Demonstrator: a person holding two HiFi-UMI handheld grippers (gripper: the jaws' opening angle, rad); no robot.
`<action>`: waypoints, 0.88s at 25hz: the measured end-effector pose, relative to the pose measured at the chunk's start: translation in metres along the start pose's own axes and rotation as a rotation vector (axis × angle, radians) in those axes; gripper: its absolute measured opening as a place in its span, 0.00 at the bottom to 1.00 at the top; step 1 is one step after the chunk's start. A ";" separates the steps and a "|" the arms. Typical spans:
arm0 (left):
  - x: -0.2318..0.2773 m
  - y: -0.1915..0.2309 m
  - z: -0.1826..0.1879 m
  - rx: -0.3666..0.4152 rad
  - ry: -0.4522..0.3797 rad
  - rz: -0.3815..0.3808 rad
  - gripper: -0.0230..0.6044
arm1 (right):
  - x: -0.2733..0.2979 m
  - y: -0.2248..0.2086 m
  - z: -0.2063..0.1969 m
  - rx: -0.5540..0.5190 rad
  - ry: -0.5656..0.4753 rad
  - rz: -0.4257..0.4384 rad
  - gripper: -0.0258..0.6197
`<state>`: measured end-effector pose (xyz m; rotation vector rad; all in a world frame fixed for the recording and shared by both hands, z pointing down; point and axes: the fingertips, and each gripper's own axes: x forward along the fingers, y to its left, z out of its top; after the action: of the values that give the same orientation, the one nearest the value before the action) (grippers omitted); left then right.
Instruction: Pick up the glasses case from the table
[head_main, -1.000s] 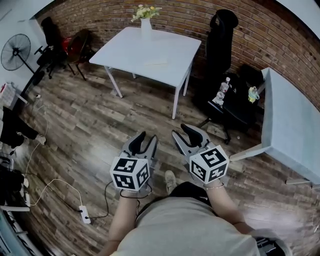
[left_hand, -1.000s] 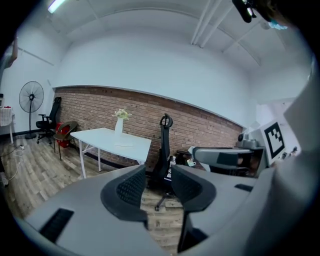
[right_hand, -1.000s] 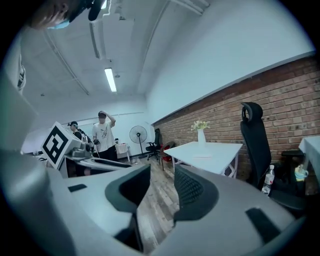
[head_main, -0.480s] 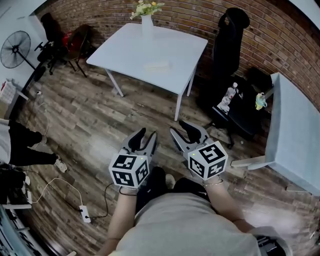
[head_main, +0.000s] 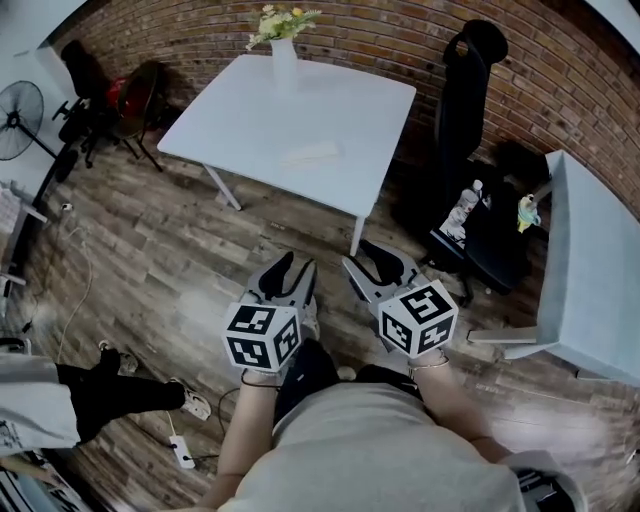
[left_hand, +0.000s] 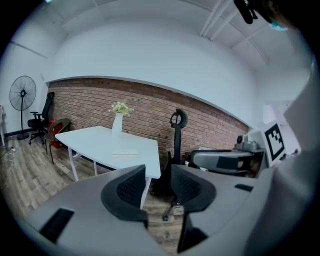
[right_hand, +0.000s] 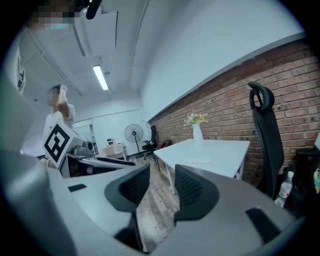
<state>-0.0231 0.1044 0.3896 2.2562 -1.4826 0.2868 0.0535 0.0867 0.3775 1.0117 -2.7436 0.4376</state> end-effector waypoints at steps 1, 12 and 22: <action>0.009 0.009 0.005 0.004 0.006 -0.007 0.26 | 0.011 -0.006 0.003 0.003 0.003 -0.007 0.26; 0.114 0.125 0.078 0.024 0.047 -0.103 0.26 | 0.140 -0.074 0.060 0.021 0.016 -0.124 0.26; 0.173 0.198 0.123 0.076 0.067 -0.175 0.26 | 0.221 -0.113 0.085 0.056 0.015 -0.200 0.28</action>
<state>-0.1397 -0.1613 0.3942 2.3930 -1.2507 0.3667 -0.0443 -0.1566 0.3816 1.2759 -2.5961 0.4892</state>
